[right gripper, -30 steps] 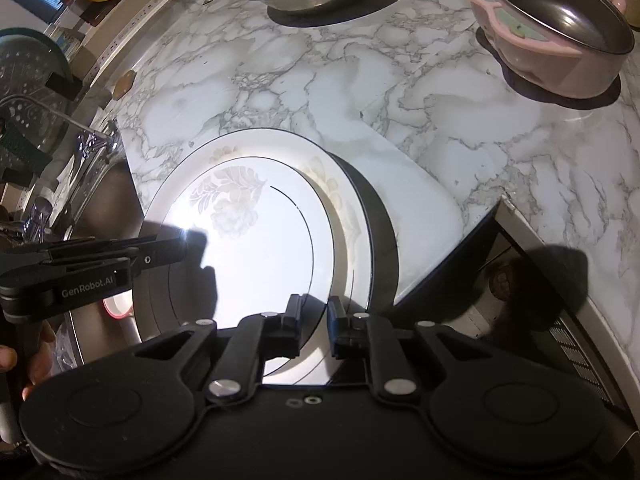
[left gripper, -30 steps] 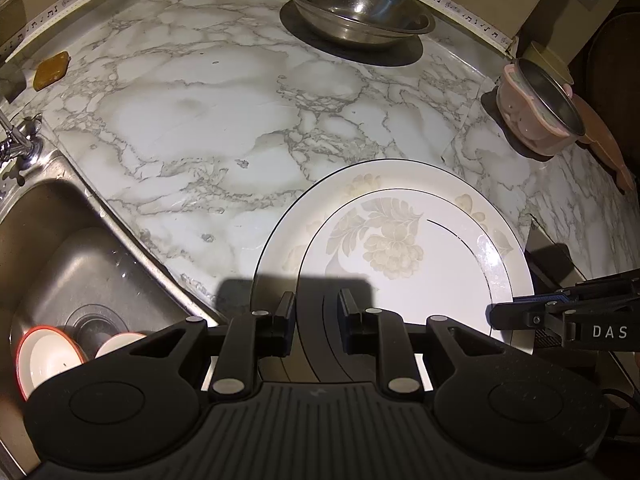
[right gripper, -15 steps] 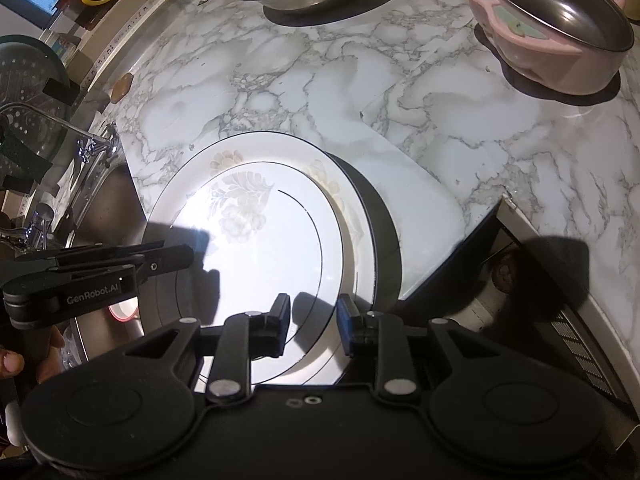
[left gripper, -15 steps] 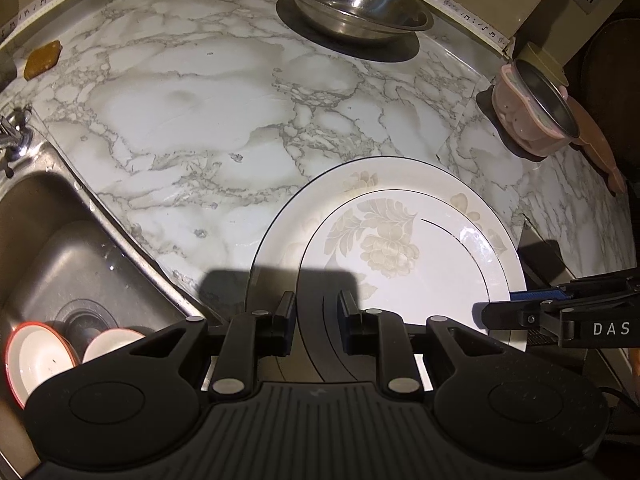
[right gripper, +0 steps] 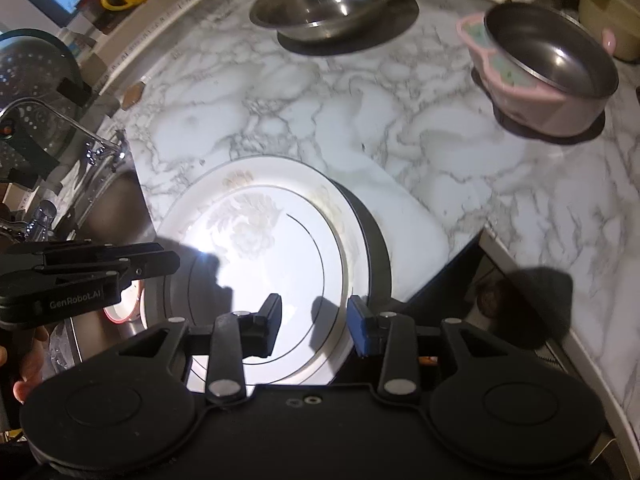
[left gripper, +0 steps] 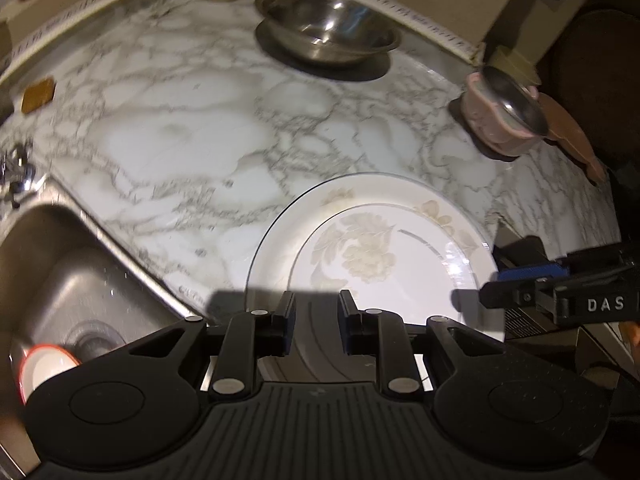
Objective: Organize plates and bowls
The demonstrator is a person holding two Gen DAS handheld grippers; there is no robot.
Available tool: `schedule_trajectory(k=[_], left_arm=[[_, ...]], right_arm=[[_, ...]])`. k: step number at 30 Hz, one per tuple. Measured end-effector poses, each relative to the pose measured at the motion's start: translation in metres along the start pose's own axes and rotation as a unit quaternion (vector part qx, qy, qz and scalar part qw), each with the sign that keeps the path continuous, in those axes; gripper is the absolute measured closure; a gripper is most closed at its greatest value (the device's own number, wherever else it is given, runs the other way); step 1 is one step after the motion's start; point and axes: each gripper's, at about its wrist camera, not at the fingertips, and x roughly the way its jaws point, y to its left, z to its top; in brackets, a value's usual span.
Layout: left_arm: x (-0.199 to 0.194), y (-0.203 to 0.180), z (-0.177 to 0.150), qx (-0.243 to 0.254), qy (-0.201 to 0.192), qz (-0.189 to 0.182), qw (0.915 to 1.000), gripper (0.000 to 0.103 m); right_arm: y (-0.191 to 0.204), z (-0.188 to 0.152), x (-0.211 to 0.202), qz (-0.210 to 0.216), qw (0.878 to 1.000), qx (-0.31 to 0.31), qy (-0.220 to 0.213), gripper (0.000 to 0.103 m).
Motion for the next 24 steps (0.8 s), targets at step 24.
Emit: schedule_trajectory(k=[24], left_arm=[[-0.032, -0.068, 0.04, 0.088, -0.078, -0.022, 0.9928, 0.07]], right_arm=[[-0.022, 0.002, -0.073, -0.033, 0.989, -0.027, -0.145, 0.05]])
